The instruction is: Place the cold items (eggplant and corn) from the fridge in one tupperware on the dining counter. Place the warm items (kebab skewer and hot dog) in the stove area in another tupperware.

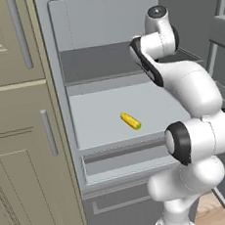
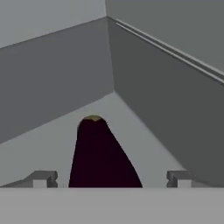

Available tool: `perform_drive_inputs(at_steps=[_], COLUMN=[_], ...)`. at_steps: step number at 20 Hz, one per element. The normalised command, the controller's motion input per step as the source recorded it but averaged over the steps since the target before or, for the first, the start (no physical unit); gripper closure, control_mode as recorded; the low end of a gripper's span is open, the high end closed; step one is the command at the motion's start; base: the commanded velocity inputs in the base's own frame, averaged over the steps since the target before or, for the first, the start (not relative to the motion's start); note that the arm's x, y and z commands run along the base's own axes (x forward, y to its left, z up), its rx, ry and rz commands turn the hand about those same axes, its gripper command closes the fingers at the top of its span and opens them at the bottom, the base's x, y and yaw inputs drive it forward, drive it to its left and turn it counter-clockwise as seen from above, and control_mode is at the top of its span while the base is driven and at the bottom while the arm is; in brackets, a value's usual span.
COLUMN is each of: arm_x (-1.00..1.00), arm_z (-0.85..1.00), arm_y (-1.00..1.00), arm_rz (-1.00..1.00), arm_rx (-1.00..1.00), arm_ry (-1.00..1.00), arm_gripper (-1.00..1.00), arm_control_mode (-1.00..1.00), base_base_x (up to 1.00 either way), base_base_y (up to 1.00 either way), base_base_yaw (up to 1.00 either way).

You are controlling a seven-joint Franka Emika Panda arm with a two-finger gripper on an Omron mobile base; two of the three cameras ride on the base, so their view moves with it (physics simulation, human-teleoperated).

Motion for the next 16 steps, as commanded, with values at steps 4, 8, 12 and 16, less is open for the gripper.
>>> perform_drive_inputs(at_steps=[4, 8, 12, 16], arm_x=[-0.21, -0.06, 0.11, 0.08], arm_z=[-0.12, -0.23, -0.39, -0.50], arm_y=[-0.09, 0.11, 0.17, -0.08], arm_rz=[-0.01, 0.00, 0.00, 0.00], arm_rx=[0.00, 0.00, 0.00, 0.02], arm_ry=[0.12, 0.19, 0.10, -0.10], arm_gripper=[-1.00, -1.00, 1.00, 1.00], arm_control_mode=[-1.00, -1.00, -1.00, -1.00], base_base_x=[0.00, 0.00, 0.00, 0.00], base_base_y=[0.00, 0.00, 0.00, 0.00], base_base_yaw=[0.00, 0.00, 0.00, 0.00])
